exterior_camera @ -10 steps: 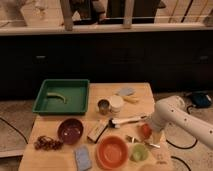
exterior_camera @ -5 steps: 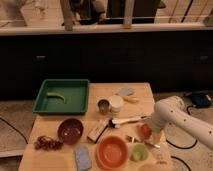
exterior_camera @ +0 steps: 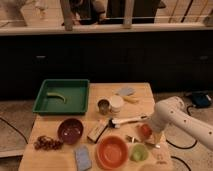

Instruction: Place apple in tray

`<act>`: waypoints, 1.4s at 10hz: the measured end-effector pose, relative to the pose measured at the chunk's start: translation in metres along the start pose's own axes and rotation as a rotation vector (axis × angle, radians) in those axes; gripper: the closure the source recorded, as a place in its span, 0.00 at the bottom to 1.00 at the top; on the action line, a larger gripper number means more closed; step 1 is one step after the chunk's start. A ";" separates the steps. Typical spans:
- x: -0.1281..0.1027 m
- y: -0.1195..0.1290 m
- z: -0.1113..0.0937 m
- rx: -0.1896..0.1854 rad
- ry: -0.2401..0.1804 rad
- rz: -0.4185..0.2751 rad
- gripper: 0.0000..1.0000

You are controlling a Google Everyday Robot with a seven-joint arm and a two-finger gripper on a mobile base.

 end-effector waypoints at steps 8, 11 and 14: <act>0.003 0.001 0.002 0.007 0.010 -0.051 0.20; 0.004 0.002 0.003 0.009 0.012 -0.074 0.20; 0.005 0.003 0.005 0.008 0.015 -0.107 0.20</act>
